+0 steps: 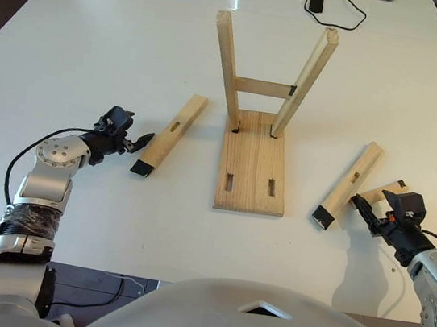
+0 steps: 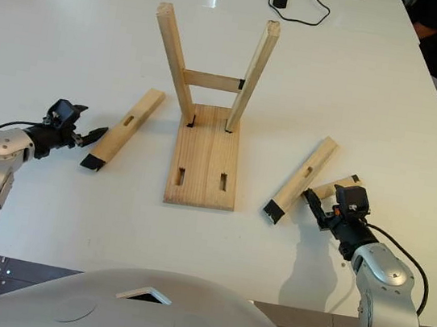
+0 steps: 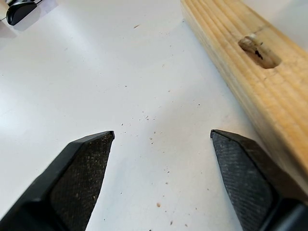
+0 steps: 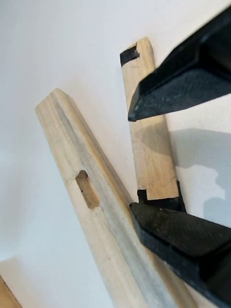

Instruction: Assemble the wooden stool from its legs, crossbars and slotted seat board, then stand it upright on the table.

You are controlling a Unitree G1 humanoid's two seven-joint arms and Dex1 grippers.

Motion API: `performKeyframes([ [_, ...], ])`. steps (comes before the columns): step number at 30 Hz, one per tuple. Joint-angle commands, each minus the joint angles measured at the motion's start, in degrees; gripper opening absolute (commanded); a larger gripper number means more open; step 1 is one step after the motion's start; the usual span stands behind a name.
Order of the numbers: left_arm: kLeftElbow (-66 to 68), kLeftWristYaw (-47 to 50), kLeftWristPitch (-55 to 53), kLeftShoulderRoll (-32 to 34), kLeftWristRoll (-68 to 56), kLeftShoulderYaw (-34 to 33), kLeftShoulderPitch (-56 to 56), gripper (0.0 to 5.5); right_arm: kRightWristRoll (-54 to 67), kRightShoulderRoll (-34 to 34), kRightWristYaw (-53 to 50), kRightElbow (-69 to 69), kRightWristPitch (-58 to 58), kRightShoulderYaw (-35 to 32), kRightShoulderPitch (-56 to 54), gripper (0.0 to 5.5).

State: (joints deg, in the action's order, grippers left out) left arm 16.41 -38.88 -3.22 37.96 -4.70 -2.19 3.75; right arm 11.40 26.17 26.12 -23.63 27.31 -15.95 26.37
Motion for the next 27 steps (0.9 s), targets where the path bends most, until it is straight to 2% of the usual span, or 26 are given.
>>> performKeyframes([
  [1,0.85,-0.69,-1.54,-0.33,2.12,2.46,-2.09,3.73,0.51,0.89,1.39,0.89,1.79,1.00,1.69,3.14],
  [7,-0.46,-0.28,-1.92,-0.24,1.88,2.55,-3.25,3.73,0.15,6.14,7.80,1.36,-0.29,0.84,5.77,3.14],
  [13,-1.51,0.22,-2.37,-0.32,1.74,2.53,-3.68,3.73,1.13,11.36,12.01,2.11,-2.00,-3.19,6.35,3.14],
  [27,-4.33,1.48,-3.74,-0.61,1.35,2.18,-5.30,3.73,1.53,12.98,15.94,3.44,-3.35,-6.70,9.66,3.14],
])
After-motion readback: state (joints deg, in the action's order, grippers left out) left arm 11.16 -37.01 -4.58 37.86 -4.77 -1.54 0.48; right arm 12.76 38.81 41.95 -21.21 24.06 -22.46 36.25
